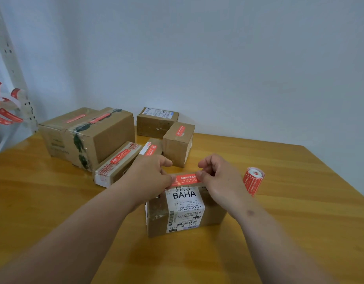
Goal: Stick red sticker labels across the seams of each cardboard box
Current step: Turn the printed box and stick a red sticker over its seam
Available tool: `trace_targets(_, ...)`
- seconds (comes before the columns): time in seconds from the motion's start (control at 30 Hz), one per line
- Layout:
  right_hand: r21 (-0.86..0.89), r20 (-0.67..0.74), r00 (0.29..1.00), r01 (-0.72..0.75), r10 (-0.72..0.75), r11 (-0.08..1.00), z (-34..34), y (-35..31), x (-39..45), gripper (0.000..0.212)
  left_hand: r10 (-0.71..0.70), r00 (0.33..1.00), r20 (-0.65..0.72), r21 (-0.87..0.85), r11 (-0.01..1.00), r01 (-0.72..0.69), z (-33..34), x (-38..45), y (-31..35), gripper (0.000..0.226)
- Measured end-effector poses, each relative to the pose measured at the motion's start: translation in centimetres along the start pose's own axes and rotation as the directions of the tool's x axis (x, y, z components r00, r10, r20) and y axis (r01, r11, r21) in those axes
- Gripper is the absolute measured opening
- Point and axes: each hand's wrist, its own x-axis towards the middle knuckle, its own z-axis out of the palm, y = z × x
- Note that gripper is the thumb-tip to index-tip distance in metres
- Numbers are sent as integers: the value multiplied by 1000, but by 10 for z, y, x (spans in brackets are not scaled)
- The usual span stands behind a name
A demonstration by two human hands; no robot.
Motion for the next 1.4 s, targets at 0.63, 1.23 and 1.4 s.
trace_targets(0.63, -401, 83, 942, 330, -325, 855, 17, 20, 8, 9, 16, 997, -69, 483, 875, 19, 26, 4, 13, 30)
trace_targets(1.23, -449, 58, 939, 328, -339, 831, 22, 29, 13, 9, 40, 997, -60, 583, 813, 3, 31, 9, 9, 38)
trace_targets(1.4, -369, -33, 994, 83, -102, 926, 19, 30, 13, 21, 4, 986, -164, 385, 921, 60, 23, 7, -10, 51)
